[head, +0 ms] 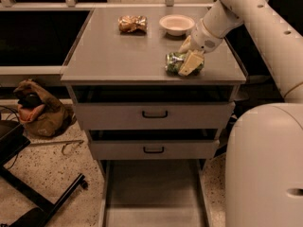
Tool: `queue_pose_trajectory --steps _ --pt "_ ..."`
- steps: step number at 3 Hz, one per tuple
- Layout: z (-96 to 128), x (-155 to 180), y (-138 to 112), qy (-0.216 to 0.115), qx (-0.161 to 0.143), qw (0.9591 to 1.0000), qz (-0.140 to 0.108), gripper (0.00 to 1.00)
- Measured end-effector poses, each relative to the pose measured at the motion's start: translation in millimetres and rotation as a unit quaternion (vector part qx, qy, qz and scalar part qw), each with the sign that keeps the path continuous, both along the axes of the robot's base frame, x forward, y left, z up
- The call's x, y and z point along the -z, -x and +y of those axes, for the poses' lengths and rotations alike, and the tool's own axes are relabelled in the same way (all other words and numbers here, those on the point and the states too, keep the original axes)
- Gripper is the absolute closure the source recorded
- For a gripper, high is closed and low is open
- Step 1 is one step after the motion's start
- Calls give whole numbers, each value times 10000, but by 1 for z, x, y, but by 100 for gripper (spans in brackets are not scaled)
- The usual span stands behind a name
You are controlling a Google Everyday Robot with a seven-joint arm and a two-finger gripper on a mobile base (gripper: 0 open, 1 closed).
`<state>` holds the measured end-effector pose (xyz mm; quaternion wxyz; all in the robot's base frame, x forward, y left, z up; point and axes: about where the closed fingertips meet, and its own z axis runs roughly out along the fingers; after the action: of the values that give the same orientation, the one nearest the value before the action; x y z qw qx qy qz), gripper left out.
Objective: Place green can into bottom drawer
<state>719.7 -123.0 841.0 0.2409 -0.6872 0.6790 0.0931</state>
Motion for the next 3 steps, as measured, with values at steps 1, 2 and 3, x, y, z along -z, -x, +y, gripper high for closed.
queue_pose_trajectory --steps 1,2,3 --pt "6 -3 18 179 -196 9996 87 88" --pt "13 3 49 65 -381 9991 185 100" --pt "15 2 59 -1 -402 9990 207 100"
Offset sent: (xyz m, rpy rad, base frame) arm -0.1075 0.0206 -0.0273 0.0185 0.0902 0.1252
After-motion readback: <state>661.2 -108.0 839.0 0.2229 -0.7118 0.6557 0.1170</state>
